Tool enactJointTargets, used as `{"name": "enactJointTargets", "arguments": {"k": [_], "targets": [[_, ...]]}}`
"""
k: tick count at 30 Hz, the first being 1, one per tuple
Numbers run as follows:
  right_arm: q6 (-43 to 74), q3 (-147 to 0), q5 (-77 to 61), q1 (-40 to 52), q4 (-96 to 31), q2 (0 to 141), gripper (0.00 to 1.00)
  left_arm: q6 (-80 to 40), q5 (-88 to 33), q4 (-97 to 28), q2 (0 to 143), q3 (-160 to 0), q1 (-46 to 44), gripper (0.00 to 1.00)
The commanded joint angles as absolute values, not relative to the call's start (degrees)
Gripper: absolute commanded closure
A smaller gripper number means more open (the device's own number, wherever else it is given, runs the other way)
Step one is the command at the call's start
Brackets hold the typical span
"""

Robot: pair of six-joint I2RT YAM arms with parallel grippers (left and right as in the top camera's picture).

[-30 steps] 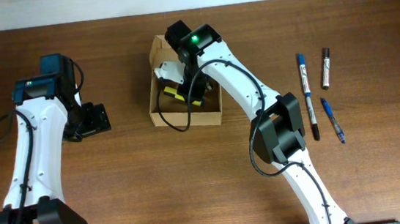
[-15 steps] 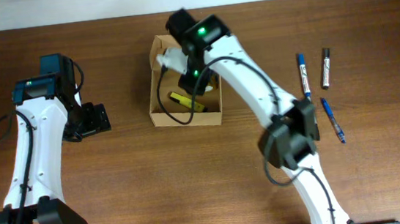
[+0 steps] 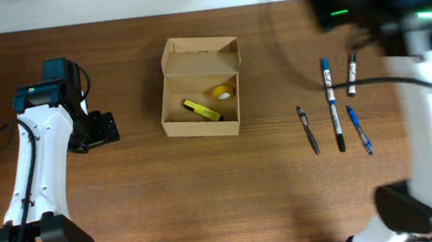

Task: Pack container
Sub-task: 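Release the highlighter and move the right gripper to the blue marker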

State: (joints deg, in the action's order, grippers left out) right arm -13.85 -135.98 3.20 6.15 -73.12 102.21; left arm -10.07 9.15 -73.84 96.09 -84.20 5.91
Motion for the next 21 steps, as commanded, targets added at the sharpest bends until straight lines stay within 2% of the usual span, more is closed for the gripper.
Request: {"name": "enactJointTargets", "arguments": {"k": [1,4,9,21], "targets": [[-10.1,-125.7,-3.2,-2.6,-70.6,100.9,0.46,-9.3,8.8,-73.7,95.7,-83.9,6.1,0.00],[-7.7,-115.0,-3.9,-8.1,-65.2,101.3,0.46,-9.3,8.8,-73.7,95.7,-83.9,6.1,0.00],[-5.2,-100.1,-3.2,-10.9,-56.9,105.4,0.48,-9.3,8.8,-73.7,95.7,-83.9,6.1,0.00],[-3.7,-97.7,-4.4,-10.9,-54.8,120.4,0.46,-9.3,8.8,-73.7,95.7,-83.9,6.1,0.00]]}}
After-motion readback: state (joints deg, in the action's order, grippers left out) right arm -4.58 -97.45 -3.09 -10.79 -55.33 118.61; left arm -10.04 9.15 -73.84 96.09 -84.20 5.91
